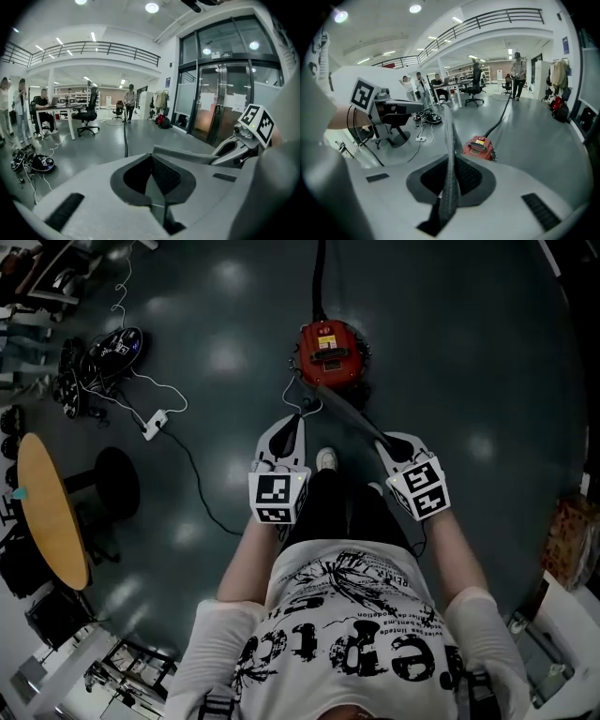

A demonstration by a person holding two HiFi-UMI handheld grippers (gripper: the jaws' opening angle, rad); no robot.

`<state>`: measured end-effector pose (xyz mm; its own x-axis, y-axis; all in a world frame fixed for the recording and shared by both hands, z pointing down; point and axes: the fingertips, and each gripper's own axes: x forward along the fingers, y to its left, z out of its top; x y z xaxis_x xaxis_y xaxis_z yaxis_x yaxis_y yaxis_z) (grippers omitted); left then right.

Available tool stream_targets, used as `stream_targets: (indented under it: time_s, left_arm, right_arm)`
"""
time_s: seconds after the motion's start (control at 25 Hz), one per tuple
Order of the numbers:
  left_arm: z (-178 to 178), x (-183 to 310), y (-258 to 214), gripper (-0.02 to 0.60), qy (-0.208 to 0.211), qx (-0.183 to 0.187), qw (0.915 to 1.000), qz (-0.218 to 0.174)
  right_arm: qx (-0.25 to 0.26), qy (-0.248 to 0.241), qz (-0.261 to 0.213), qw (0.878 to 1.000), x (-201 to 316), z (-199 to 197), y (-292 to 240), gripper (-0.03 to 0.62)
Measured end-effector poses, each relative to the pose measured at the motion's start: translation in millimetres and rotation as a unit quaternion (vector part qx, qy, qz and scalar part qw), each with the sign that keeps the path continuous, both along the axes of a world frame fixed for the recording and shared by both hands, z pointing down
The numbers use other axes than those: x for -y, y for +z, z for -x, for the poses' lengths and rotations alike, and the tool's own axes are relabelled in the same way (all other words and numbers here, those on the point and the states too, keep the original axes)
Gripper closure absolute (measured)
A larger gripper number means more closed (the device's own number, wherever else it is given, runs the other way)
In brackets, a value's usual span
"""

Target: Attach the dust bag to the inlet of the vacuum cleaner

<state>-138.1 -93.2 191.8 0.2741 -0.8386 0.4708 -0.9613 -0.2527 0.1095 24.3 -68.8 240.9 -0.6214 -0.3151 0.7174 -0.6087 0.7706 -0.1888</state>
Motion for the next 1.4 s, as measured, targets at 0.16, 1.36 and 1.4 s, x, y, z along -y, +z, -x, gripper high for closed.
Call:
stream_targets:
  time_s: [0.16, 1.36, 1.4]
  left_arm:
    - [-7.3, 11.7, 33.8, 0.578, -0.022, -0.035, 0.9991, -0.006]
    - [3.9, 152.7, 376.9, 0.431, 0.161, 0.230, 0.9570, -0.073]
    - [3.1, 161.6, 382.0, 0.412, 0.181, 0.258, 0.9468, -0.064]
  right_arm:
    - [0.008, -0.039, -0.001, 0.999, 8.2, -0.8, 33.4, 0.571]
    - [-0.008, -0.299, -0.172, 0.939, 21.7, 6.5, 390.4, 0.571]
    - [-0.007, -0.302, -0.172, 0.938, 22.2, 6.0, 391.8, 0.571]
